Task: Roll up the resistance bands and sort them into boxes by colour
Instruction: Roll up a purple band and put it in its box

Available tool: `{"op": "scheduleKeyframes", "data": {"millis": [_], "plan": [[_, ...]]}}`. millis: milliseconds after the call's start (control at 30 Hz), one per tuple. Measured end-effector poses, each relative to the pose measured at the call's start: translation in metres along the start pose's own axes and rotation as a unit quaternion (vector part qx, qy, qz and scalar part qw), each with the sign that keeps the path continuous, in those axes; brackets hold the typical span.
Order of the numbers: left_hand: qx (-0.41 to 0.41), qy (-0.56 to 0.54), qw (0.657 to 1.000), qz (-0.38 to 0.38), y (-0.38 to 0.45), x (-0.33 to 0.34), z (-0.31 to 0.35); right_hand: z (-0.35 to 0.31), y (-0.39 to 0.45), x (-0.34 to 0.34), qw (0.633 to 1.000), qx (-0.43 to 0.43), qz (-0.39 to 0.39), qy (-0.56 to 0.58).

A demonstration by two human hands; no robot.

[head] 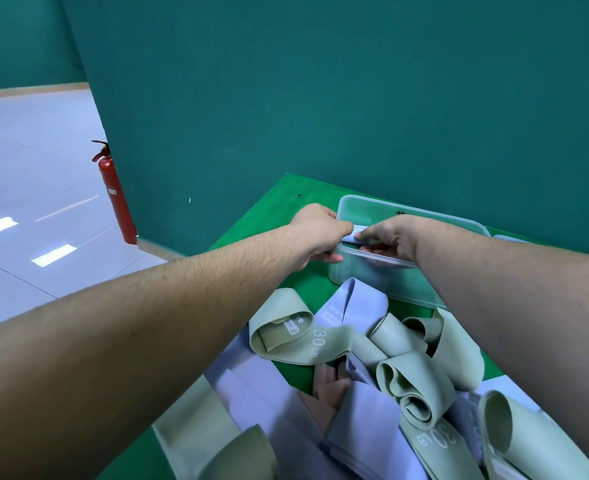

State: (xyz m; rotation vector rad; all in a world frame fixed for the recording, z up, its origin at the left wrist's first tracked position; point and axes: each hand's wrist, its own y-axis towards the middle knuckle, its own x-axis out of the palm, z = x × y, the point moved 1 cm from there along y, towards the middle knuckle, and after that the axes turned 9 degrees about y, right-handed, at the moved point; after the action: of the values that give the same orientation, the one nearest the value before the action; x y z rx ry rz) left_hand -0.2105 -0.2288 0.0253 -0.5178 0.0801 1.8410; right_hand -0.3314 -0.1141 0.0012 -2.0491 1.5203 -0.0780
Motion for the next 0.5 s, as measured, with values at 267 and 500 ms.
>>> {"op": "scheduleKeyframes", "data": {"millis": [267,500], "plan": [[0.027,0.073,0.993,0.088,-0.011,-0.006,0.000,-0.006,-0.027,-0.019,0.999,-0.006,0.032,0.007],[0.046,0.108,0.987,0.113,-0.057,-0.006,0.004,-0.010,-0.094,-0.036,0.997,-0.052,0.027,0.054]]}}
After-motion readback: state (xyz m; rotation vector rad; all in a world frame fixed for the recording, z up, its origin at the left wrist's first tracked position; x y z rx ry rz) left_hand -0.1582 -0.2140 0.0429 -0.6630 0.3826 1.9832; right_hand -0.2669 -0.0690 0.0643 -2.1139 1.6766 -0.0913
